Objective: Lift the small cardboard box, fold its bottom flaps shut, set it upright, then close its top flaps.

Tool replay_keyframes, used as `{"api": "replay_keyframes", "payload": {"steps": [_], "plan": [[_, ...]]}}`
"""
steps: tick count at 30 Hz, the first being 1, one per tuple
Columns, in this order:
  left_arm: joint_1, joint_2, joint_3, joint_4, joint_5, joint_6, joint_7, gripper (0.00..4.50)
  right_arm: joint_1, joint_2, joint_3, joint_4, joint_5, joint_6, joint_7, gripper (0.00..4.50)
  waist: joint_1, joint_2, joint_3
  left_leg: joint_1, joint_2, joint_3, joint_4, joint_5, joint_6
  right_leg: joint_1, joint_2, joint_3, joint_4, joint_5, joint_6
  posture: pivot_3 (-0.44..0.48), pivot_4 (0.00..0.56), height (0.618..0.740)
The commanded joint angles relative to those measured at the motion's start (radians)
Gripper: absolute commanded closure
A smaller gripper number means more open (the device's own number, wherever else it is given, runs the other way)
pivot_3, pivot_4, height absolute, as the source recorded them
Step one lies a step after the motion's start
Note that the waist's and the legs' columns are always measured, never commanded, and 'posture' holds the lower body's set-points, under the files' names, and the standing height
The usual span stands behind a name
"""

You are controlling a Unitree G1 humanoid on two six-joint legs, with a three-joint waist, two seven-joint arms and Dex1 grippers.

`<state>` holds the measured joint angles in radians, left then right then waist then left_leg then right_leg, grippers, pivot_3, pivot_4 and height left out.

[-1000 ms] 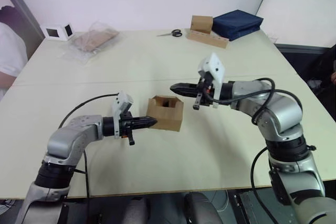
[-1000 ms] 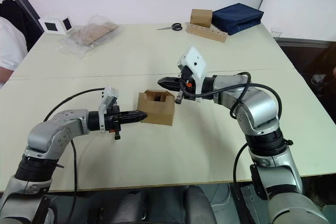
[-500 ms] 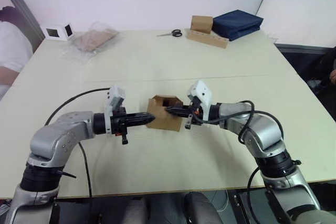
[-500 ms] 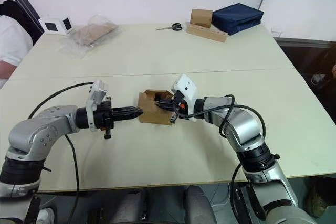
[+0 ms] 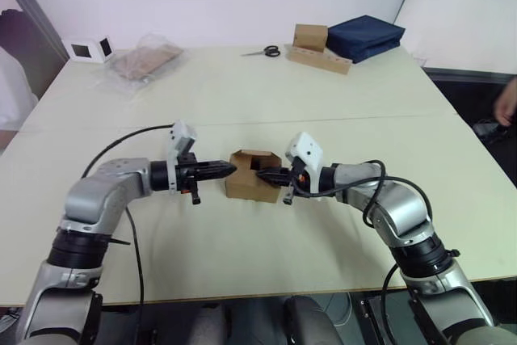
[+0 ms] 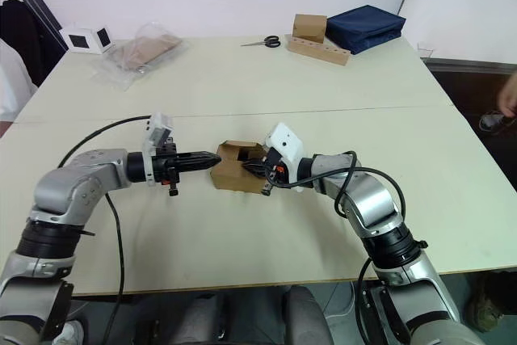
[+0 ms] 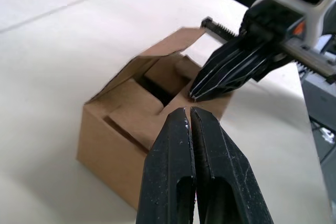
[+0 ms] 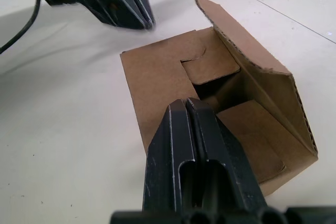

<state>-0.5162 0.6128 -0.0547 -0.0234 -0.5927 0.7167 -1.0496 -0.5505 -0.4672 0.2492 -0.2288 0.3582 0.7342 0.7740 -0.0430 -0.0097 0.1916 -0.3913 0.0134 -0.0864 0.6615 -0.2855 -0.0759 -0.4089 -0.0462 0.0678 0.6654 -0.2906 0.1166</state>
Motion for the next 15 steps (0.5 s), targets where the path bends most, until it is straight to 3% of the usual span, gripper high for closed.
{"api": "replay_keyframes", "payload": {"steps": [1,7,10,15], "plan": [[-0.015,-0.011,-0.023,0.011,0.028,-0.037,-0.024,4.4,-0.028,-0.021,-0.045,-0.081,0.028,0.029,0.001,4.5,0.0,0.0,0.0,0.0,0.0,0.0,0.0,0.0,0.0,0.0,0.0,0.0,0.0,0.0,0.0,0.0,0.15,0.74],[-0.019,-0.034,-0.04,0.05,0.062,-0.067,-0.032,4.4,-0.108,-0.037,-0.143,-0.169,0.135,0.11,0.011,4.5,0.0,0.0,0.0,0.0,0.0,0.0,0.0,0.0,0.0,0.0,0.0,0.0,0.0,0.0,0.0,0.0,0.15,0.74],[-0.028,-0.041,-0.037,0.062,0.065,-0.068,-0.033,4.4,-0.194,-0.013,-0.191,-0.101,0.165,0.118,-0.001,4.5,0.0,0.0,0.0,0.0,0.0,0.0,0.0,0.0,0.0,0.0,0.0,0.0,0.0,0.0,0.0,0.0,0.15,0.74],[-0.027,-0.048,-0.026,0.062,0.062,-0.063,-0.028,4.4,-0.239,0.022,-0.111,0.062,0.078,0.022,-0.004,4.5,0.001,0.0,0.0,0.0,0.0,0.0,0.0,0.0,0.0,0.0,0.0,0.0,0.0,0.0,0.0,0.0,0.15,0.74]]}}
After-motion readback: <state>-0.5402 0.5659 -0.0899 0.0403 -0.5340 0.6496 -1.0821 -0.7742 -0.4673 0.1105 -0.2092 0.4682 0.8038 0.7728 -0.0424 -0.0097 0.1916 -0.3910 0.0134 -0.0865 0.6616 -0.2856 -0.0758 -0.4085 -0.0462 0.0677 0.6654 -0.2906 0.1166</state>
